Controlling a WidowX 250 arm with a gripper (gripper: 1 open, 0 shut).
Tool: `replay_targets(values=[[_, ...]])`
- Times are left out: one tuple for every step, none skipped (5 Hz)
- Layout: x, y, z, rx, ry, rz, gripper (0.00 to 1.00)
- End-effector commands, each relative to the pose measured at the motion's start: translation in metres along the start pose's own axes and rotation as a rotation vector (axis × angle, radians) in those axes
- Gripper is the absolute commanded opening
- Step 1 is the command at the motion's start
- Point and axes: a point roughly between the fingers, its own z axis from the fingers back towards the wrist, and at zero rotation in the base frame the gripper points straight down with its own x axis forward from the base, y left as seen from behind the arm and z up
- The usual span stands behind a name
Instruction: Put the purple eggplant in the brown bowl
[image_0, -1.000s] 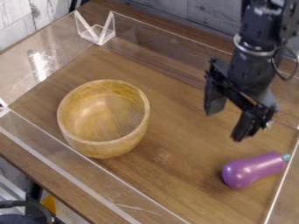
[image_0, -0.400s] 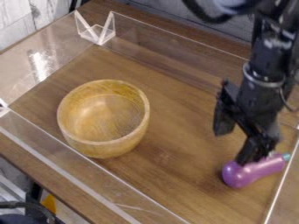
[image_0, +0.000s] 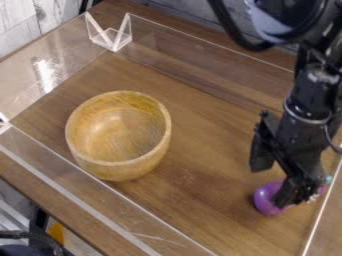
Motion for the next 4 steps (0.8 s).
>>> replay_targets(values=[[0.0092, 0.0010, 0.0053, 0.014, -0.041, -0.018, 1.00], [0.0128, 0.0027, -0.0001, 0.016, -0.039, -0.020, 1.00], [0.0153, 0.0039, -0.0022, 0.021, -0.037, -0.022, 1.00], [0.0164, 0.0046, -0.0030, 0.023, -0.037, -0.024, 1.00]])
